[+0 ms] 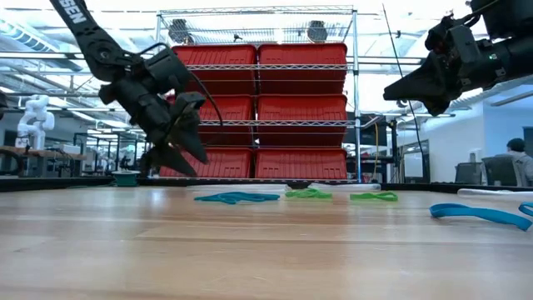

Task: Sort rubber bands
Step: Open the bottom left transparent zip bag

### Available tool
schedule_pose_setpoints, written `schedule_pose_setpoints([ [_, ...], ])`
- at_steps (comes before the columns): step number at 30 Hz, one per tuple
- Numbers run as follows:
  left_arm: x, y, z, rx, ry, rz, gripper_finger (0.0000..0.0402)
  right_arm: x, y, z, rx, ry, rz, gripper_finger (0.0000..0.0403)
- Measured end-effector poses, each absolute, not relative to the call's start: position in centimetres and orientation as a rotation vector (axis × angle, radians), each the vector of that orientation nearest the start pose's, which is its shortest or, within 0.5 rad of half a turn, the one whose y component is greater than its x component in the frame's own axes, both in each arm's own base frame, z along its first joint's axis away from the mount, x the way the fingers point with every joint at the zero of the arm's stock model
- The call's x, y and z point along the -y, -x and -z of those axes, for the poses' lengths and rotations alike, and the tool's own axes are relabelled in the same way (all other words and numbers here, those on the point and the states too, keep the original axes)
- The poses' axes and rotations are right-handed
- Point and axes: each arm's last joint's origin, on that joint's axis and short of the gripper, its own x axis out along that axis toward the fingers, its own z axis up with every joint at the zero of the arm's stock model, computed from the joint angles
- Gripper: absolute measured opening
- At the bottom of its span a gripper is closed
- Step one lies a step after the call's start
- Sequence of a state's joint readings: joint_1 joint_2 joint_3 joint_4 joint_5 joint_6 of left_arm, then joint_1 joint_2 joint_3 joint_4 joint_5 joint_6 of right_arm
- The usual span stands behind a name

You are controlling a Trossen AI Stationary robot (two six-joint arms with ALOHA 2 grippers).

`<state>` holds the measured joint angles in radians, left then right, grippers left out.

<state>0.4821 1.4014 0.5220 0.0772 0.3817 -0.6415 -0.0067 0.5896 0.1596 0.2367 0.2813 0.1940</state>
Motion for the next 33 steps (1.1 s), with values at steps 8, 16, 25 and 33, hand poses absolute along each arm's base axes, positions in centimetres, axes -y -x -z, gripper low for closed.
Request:
schedule_pose_setpoints([
  [8,-10.1,-21.9,-12.8,-0.785,1.049,-0.347,0.0194,0.9,-14.2,-18.4,-0.162,-0.165,0.305,0.0100],
  [16,-10.7,-22.9,-12.0,-0.724,1.048,-0.297,0.0194,0.9,-14.2,-18.4,-0.163,-0.165,0.305,0.0100],
  [25,-11.3,-22.8,-11.7,-0.717,1.049,-0.317,0.0193,0.9,-14.2,-18.4,-0.164,-0.165,0.305,0.0100],
  [33,-11.8,-23.7,-10.3,-0.687,0.971,-0.312,0.0125,0.9,-14.2,-18.4,-0.165,-0.165,0.306,0.0100],
])
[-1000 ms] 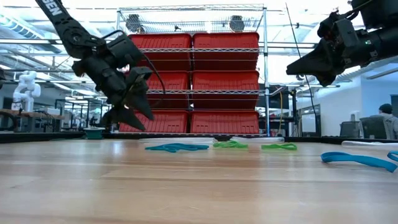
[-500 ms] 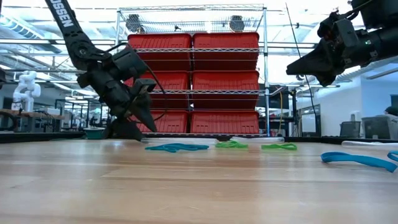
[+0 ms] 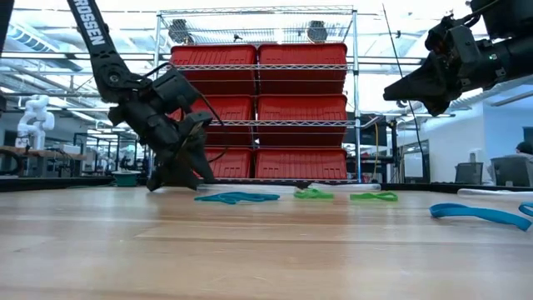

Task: Sort rubber bands
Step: Open the bottom left transparent zip bag

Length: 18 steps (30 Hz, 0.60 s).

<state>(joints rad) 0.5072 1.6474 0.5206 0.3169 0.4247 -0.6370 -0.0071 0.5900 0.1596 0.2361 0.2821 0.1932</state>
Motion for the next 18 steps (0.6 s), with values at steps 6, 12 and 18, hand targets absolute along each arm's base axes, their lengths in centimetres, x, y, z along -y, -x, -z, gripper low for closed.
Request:
schedule_pose_setpoints([
  [6,-11.9,-23.8,-10.9,-0.647,0.881,-0.287,0.0014,0.9,-14.2,-18.4,-0.164,-0.165,0.306,0.0100],
  [12,-11.5,-23.8,-13.7,-0.557,0.721,-0.212,0.0005,0.9,-14.5,-18.7,-0.130,-0.161,0.300,0.0100],
  [18,-10.2,-23.6,-17.1,-0.449,0.511,-0.147,0.0003,0.8,-15.6,-19.4,-0.125,-0.159,0.251,0.0101],
])
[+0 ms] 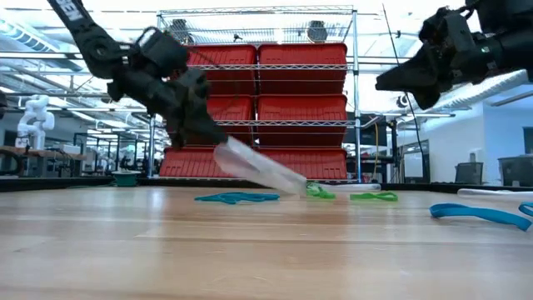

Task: Sort rubber bands
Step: Open the bottom left transparent zip bag

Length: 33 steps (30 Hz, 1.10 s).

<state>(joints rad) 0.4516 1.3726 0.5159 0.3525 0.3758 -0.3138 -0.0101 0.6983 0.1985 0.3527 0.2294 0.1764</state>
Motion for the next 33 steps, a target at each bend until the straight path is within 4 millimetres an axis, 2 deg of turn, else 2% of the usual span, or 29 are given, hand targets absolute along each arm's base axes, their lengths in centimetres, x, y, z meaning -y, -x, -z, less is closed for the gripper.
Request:
schedule_pose_setpoints([
  [4,-8.7,-23.5,-18.9,-0.395,0.310,-0.050,0.0002,1.1,-17.4,-20.7,-0.155,-0.160,0.240,0.0111],
  [9,-6.6,-23.6,-20.1,-0.362,0.084,0.073,0.0001,2.0,-20.7,-22.6,-0.196,-0.188,0.087,0.0143],
  [14,-4.9,-23.5,-20.4,-0.371,-0.016,0.172,0.0001,3.8,-24.3,-24.6,-0.211,-0.221,-0.058,0.0183],
  [18,-3.7,-23.4,-20.7,-0.342,-0.067,0.288,0.0001,5.1,-26.6,-25.2,-0.231,-0.232,-0.210,0.0204],
  [24,-2.1,-22.9,-22.1,-0.251,-0.206,0.416,0.0000,6.4,-29.6,-24.2,-0.288,-0.286,-0.312,0.0212],
  [29,-1.2,-21.9,-23.7,-0.152,-0.268,0.491,0.0000,7.0,-32.1,-22.7,-0.347,-0.349,-0.334,0.0212],
  [33,-0.7,-21.3,-24.3,-0.118,-0.314,0.521,0.0000,7.0,-34.1,-21.5,-0.339,-0.377,-0.347,0.0212],
])
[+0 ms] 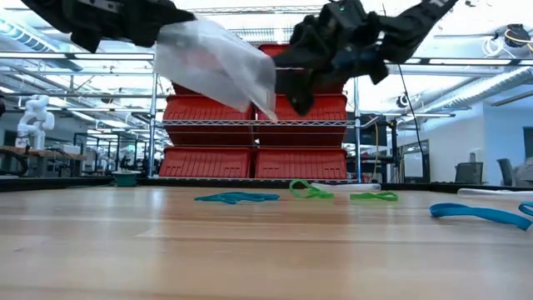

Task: Sort rubber bands
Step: Open the bottom left transparent zip bag

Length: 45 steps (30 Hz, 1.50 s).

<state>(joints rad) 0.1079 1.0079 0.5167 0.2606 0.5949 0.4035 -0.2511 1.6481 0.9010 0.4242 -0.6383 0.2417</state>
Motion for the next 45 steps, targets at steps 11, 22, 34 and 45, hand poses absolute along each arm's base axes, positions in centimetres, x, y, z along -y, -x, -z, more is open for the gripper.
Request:
schedule_pose_setpoints([
  [11,-0.4,-21.2,-24.4,-0.111,-0.345,0.531,0.0000,5.2,-40.6,-20.4,-0.264,-0.457,-0.578,0.0213],
  [22,-0.4,-21.2,-24.3,-0.115,-0.345,0.527,0.0000,5.6,-42.3,-19.9,-0.266,-0.448,-0.636,0.0209],
  [34,-0.6,-21.0,-24.3,-0.150,-0.347,0.461,0.0000,2.4,-42.5,-19.9,-0.262,-0.382,-0.729,0.0015],
  [45,-1.0,-20.5,-23.0,-0.359,-0.228,0.299,0.0000,5.9,-41.3,-20.0,-0.376,-0.425,-0.615,0.0002],
])
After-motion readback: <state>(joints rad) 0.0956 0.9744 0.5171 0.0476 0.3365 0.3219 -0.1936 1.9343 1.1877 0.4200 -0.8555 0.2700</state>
